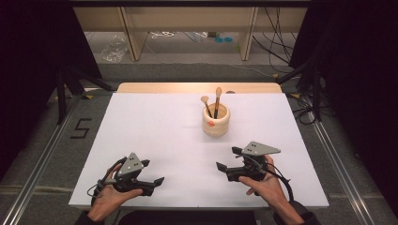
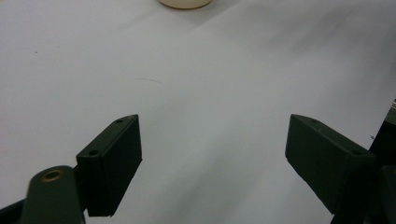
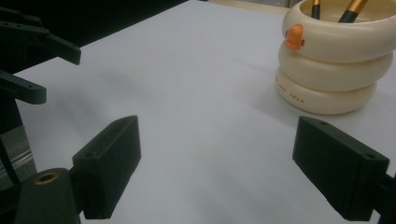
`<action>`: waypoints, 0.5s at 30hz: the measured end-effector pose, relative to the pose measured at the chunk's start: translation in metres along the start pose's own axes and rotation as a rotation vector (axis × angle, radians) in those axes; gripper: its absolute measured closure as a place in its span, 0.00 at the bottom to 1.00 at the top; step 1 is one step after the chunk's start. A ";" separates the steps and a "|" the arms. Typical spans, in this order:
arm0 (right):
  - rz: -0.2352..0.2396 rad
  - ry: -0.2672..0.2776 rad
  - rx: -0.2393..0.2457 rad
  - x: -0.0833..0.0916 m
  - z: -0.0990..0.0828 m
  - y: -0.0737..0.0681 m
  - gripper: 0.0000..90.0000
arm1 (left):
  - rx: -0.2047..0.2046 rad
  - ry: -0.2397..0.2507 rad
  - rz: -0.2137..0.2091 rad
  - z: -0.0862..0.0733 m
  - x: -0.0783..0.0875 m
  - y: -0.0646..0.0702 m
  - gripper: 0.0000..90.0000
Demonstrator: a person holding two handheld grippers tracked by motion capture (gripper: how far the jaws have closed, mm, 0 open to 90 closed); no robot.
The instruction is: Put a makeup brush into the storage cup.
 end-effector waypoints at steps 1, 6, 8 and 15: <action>0.000 0.000 0.000 0.000 0.000 0.000 0.18 | 0.001 0.001 0.000 0.000 0.000 0.000 0.20; 0.002 -0.005 0.000 0.001 -0.001 0.000 0.18 | 0.001 -0.002 -0.003 0.000 -0.001 0.000 0.20; -0.003 -0.003 -0.001 0.001 -0.001 0.001 0.18 | 0.002 0.007 -0.004 0.000 -0.001 0.000 0.20; -0.005 0.012 0.000 0.001 0.000 0.001 0.18 | 0.008 0.008 -0.004 0.000 -0.001 0.000 0.20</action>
Point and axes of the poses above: each handheld gripper's, and its own axes: x roughly backward along the jaws, z roughly out of its top, y roughly to its right, the point moved 6 cm from there along -x, roughly forward along the jaws, and after that the axes turned 4 degrees about -z, right-handed, at the moved point
